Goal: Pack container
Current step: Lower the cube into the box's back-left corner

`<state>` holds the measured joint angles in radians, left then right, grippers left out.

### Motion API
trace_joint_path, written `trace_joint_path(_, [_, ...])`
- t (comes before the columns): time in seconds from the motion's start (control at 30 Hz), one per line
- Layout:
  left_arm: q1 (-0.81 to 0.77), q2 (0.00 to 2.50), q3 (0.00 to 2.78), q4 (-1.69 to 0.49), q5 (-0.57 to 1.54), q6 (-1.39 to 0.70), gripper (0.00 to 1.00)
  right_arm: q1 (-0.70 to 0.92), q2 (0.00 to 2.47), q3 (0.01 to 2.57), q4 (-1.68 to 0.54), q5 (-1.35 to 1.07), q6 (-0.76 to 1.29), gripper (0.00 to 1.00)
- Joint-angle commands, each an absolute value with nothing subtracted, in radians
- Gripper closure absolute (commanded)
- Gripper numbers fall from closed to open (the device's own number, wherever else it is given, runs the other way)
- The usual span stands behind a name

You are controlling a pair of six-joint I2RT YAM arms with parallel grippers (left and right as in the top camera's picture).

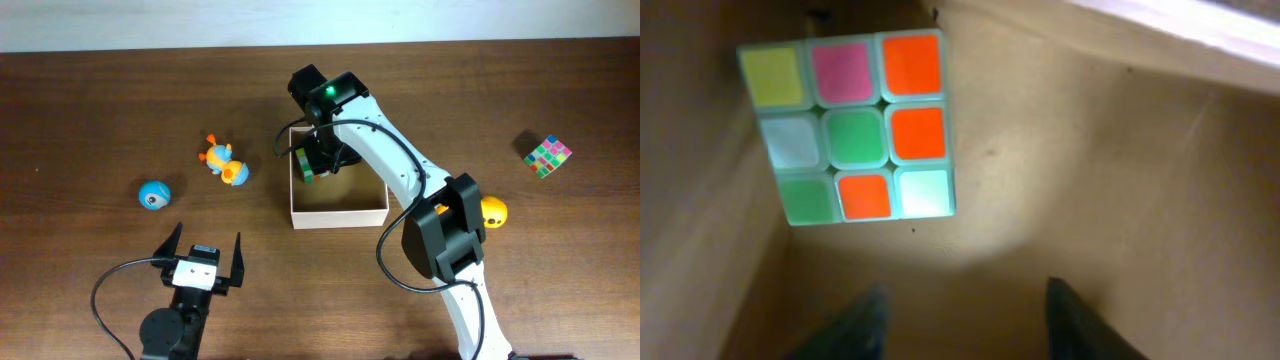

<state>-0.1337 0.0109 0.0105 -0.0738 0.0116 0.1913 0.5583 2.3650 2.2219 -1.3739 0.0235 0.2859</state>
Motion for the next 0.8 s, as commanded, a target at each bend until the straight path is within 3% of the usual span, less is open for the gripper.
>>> trace_joint_path(0.0, [-0.128, 0.006, 0.009, -0.081, 0.012, 0.208, 0.01, 0.562, 2.32, 2.231, -1.374, 0.043, 0.292, 0.69])
trace_joint_path(0.1, [-0.128, 0.006, 0.009, -0.081, 0.012, 0.208, 0.01, 0.562, 2.322, 2.214, -1.372, 0.043, 0.292, 0.74])
trace_joint_path(0.77, [-0.128, 0.006, 0.009, -0.081, 0.012, 0.208, 0.01, 0.566, 2.358, 2.053, -1.237, -0.017, 0.292, 0.73])
